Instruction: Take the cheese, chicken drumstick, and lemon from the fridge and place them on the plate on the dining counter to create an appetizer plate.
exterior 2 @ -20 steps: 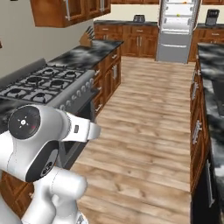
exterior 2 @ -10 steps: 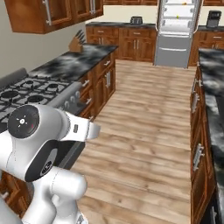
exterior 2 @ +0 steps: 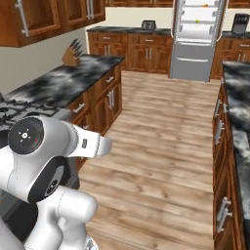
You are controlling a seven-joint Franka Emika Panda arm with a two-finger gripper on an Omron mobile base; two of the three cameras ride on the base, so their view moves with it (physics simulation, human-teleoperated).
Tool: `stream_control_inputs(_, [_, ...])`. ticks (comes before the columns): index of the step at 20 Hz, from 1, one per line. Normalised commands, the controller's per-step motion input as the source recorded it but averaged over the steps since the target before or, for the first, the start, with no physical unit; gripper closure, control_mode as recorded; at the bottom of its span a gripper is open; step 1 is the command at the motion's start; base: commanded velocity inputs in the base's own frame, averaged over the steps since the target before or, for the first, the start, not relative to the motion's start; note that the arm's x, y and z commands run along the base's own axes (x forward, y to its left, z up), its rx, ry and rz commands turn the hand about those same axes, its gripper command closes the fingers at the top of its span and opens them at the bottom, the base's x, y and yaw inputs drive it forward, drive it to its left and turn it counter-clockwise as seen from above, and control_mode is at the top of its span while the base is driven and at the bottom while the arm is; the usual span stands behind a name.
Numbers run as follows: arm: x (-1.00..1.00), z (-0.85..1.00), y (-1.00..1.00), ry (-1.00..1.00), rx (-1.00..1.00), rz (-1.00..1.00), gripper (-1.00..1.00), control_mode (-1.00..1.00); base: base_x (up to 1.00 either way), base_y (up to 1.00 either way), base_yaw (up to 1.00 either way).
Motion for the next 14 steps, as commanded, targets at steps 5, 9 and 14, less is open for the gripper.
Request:
stream_control_inputs(5, [0.0, 0.0, 0.0, 0.0, 0.0, 0.0, -1.0, 1.0, 1.0, -0.06, 0.0])
stream_control_inputs(9, [0.0, 0.0, 0.0, 0.0, 0.0, 0.0, -1.0, 1.0, 1.0, -0.04, 0.0])
stream_control_inputs(14, [0.0, 0.0, 0.0, 0.0, 0.0, 0.0, -1.0, 1.0, 1.0, -0.1, 0.0])
